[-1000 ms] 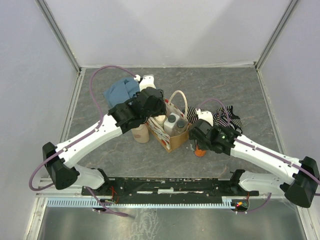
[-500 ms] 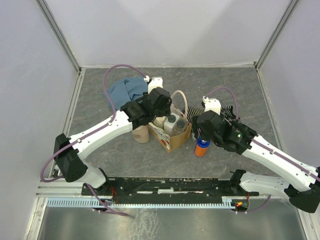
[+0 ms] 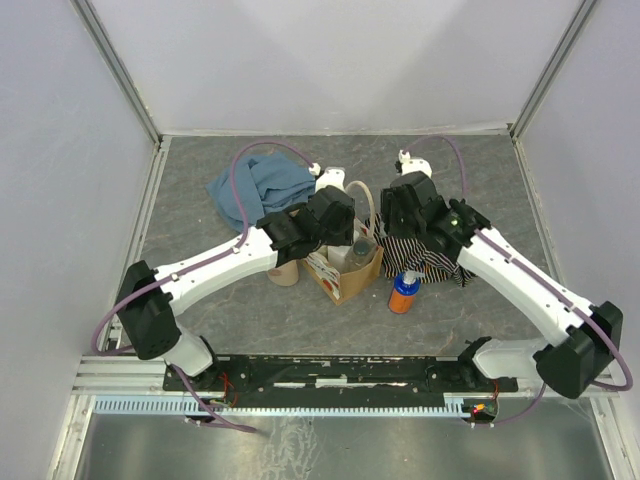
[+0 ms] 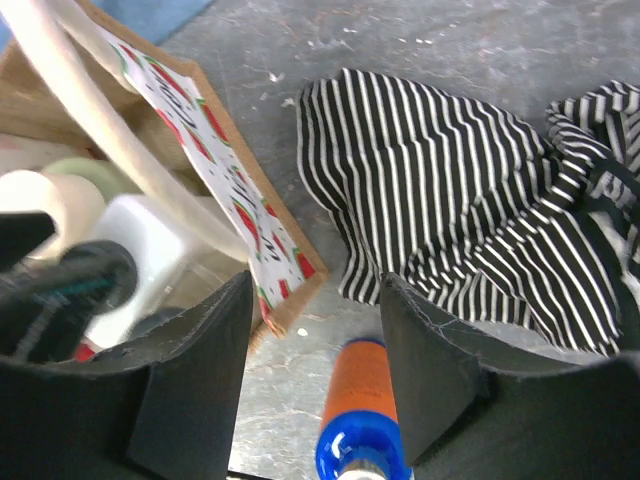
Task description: Take the personal care products out of the canvas bag
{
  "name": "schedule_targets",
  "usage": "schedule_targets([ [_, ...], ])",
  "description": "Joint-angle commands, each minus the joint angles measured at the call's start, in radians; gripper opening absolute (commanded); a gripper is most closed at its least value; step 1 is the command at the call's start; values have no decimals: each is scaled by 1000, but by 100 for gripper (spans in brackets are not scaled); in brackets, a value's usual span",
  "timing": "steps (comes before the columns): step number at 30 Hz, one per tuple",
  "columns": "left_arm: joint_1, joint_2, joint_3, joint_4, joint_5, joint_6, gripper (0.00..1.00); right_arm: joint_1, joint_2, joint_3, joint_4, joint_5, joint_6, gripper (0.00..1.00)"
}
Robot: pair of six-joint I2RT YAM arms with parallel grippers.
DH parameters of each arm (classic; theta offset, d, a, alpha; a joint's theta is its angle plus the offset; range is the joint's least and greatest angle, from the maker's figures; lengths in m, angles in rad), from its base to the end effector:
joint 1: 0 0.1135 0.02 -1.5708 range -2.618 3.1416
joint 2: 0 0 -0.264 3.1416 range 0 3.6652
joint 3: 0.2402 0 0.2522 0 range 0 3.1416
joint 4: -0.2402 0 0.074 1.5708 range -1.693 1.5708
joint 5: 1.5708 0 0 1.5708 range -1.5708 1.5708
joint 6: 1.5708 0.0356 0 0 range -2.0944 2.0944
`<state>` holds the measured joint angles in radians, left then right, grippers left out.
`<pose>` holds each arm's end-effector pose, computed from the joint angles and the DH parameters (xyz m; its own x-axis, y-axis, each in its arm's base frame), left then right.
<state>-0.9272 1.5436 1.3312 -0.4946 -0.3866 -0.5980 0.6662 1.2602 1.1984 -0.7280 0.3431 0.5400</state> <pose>0.2185 -0.2689 0.3149 -0.6424 -0.0126 -0.7663 0.2507 0.9414 -0.2256 0.2143 0.1532 0.3333 -0.6824 0.0794 -0.7267 -0.0524 0.9862 0.1570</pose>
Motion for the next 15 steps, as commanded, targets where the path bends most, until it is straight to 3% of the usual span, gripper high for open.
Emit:
schedule_targets([
  [1, -10, -49, -35, 62, 24, 50, 57, -50, 65, 80, 152, -154, -42, 62],
  [5, -11, -50, -70, 68, 51, 36, 57, -78, 137, 112, 209, -238, -62, 70],
  [10, -19, -49, -92, 77, 54, 30, 57, -95, 200, 146, 219, -283, -70, 69],
  [15, -21, -67, -90, 73, 59, 42, 57, -99, 165, 133, 209, -281, -68, 67],
])
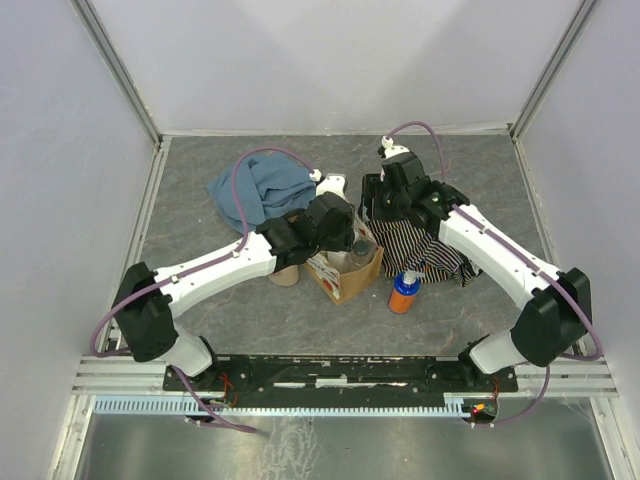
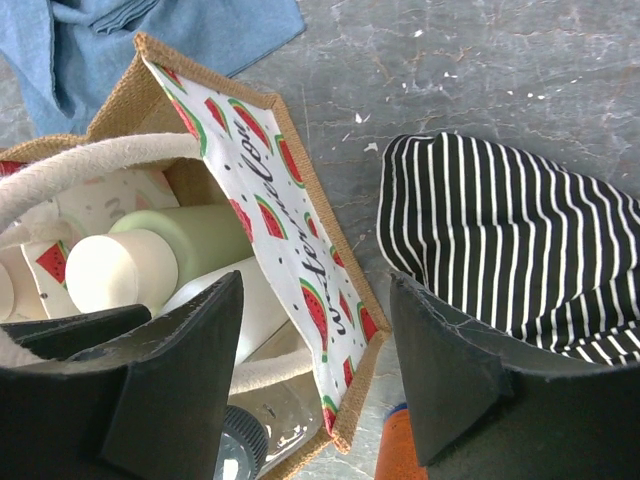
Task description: Take the personal care products out of the canvas bag
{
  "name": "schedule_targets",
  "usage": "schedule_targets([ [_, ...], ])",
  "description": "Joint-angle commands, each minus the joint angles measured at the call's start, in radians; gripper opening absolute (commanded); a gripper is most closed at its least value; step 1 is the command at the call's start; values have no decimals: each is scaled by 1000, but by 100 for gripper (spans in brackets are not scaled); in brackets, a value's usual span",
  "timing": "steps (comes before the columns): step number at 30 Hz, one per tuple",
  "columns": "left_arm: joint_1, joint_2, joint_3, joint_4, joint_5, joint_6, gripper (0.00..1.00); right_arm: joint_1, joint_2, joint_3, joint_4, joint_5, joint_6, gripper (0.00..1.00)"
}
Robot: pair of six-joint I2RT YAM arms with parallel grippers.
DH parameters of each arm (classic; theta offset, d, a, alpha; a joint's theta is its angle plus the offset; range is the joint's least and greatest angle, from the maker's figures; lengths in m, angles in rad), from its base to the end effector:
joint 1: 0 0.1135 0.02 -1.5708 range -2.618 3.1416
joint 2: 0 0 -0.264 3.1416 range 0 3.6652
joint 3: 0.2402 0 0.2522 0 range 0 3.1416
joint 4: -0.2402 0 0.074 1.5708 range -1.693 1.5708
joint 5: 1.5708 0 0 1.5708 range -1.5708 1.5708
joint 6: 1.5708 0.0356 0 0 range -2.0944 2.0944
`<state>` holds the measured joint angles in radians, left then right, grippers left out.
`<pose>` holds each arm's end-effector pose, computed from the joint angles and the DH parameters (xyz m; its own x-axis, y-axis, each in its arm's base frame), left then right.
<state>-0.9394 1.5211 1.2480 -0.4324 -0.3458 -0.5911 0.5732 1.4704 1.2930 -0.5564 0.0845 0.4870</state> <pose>0.2109 -0.2680 0.2992 -0.6561 0.0091 -0.7546 0.2908 0.9257 -0.2418 0.2760 0.1746 0.3187 -0.7255 0.0867 -0.6828 -0.1677 0.9399 0.2976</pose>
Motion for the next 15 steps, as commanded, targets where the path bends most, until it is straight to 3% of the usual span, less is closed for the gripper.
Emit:
schedule_targets([
  [1, -8, -49, -7, 8, 23, 37, 57, -8, -60, 33, 31, -15, -14, 66],
  [10, -14, -5, -19, -7, 44, 84, 53, -7, -187, -15, -34, 17, -38, 67],
  [15, -16, -4, -23, -20, 47, 114, 56, -7, -212, 2, -73, -10, -51, 70],
])
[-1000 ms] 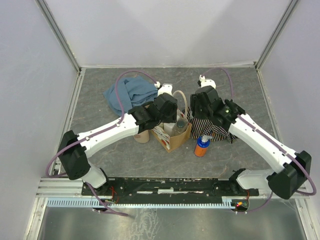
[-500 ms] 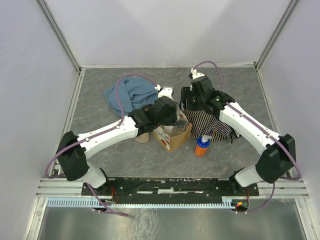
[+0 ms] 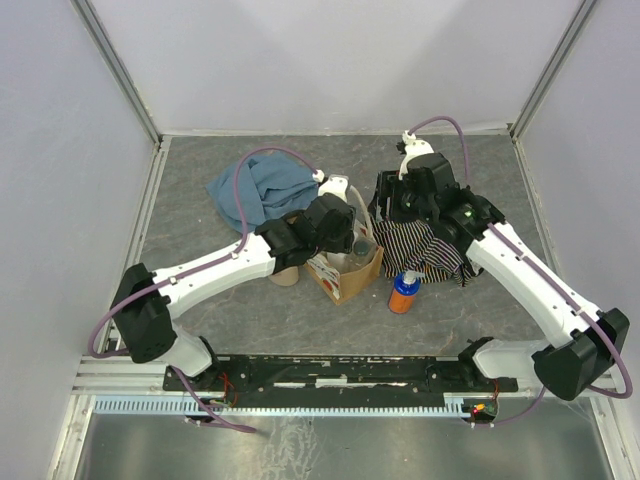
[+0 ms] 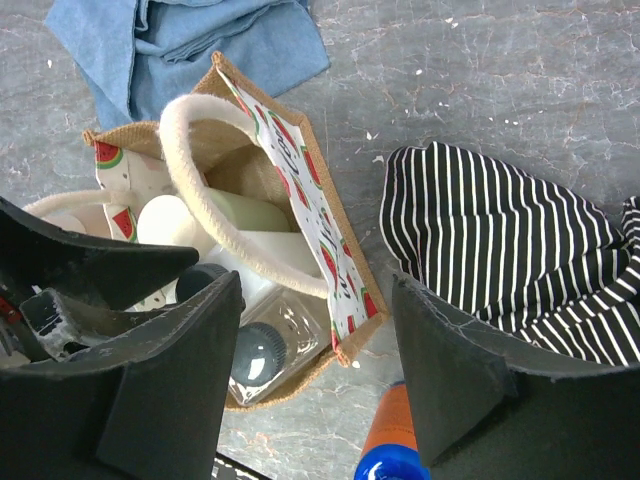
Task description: Take the personal care products out of the canvas bag
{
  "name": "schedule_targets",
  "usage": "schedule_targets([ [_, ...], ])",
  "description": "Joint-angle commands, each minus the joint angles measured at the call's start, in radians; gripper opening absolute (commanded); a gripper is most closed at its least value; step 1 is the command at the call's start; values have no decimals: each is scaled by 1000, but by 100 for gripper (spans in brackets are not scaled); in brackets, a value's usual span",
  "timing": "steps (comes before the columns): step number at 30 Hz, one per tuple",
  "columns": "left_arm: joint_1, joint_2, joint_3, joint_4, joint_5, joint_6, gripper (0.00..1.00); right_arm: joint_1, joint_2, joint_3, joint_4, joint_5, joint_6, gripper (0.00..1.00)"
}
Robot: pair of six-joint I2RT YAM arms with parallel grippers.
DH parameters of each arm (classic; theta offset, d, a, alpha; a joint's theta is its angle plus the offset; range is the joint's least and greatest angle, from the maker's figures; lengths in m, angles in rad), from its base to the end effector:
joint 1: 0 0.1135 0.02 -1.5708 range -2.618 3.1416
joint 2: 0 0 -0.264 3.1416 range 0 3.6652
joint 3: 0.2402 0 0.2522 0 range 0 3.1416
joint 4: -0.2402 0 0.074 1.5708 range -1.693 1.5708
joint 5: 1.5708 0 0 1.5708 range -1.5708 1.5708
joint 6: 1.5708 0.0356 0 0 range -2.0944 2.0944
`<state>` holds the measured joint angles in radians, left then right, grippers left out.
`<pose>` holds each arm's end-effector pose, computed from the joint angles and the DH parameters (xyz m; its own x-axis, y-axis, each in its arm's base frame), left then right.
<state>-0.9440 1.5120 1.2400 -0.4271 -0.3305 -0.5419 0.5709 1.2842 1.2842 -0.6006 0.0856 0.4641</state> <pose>0.2082 -0.2678 0.2997 -0.6434 0.0566 -0.7635 0.3368 0.9165 -0.2159 0.2378 0.1491 0.3649 -0.6397 0.1192 -0.7594 -0.2155 0.9204 0.3261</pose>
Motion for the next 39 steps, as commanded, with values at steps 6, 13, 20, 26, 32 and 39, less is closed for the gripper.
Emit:
schedule_targets([
  [6, -16, -35, -27, -30, 95, 109, 68, -4, -31, 21, -41, -20, -33, 71],
  [13, -16, -47, -43, -43, 101, 123, 74, -5, -29, 18, -32, -36, -25, 71],
  [20, -17, -23, -46, 3, 133, 122, 74, -5, 1, 33, -5, -117, -46, 72],
  [26, -17, -9, -52, 54, 151, 126, 69, -4, 21, 40, 22, -156, -60, 72],
  [32, -16, 7, -51, 102, 161, 119, 65, -4, 92, 37, 63, -155, -79, 69],
  [39, -17, 15, -26, 103, 153, 125, 55, -4, 210, 75, 115, -145, -105, 40],
])
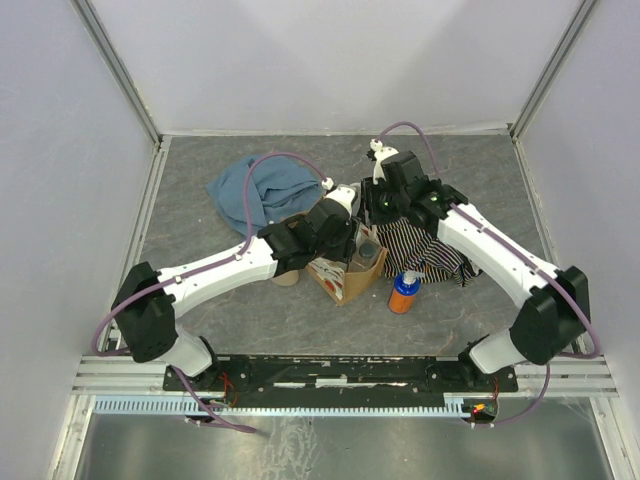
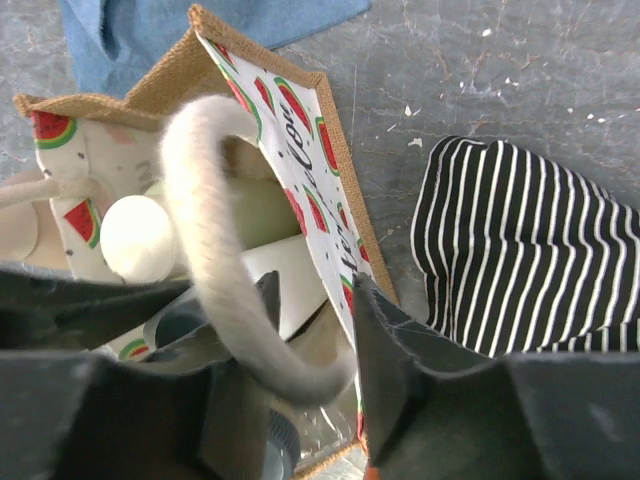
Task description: Take the personal care products out of the canvas bag
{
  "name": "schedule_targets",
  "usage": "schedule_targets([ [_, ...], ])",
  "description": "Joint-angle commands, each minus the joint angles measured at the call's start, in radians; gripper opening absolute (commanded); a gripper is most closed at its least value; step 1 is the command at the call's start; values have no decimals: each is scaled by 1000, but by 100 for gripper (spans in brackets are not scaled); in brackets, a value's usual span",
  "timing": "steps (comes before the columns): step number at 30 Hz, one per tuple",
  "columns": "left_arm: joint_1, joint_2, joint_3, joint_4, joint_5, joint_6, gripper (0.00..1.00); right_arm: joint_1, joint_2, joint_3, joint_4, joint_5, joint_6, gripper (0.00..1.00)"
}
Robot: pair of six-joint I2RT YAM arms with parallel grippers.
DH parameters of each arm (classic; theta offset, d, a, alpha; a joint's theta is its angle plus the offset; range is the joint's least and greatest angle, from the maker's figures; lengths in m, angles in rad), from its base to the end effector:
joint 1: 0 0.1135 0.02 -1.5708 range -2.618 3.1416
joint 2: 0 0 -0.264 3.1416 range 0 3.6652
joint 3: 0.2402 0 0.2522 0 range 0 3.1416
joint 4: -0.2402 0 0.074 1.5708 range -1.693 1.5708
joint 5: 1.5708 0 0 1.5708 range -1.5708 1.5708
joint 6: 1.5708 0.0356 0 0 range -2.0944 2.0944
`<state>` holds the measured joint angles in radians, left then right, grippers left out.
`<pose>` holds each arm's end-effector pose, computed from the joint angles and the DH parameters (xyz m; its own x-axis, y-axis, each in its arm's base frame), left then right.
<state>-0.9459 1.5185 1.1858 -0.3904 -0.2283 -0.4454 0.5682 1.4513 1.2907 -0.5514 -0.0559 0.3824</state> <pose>0.2047 -0.2701 0.2819 -0.6469 0.1795 -0.7411 0.4566 0.8696 -0.1879 0.2711 0.1754 0.3241 -0.7247 -0.0206 -0.6888 -0.3260 0.8908 0.3164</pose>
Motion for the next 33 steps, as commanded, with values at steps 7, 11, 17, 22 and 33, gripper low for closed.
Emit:
schedule_targets([
  [7, -15, -44, 88, -10, -13, 45, 46, -3, 37, 63, 66, 63, -6, 25],
  [11, -16, -70, 194, -100, -57, 68, 45, -5, 28, 49, 61, 68, 2, 26],
  [17, -16, -84, 365, -242, -73, 83, 43, -6, 16, 33, 60, 67, 13, 27],
  [22, -15, -108, 511, -376, -126, 57, 36, -7, 10, 32, 54, 67, 19, 27],
  [33, -15, -175, 805, -656, -41, -30, 34, -7, 13, 33, 38, 71, 12, 26],
])
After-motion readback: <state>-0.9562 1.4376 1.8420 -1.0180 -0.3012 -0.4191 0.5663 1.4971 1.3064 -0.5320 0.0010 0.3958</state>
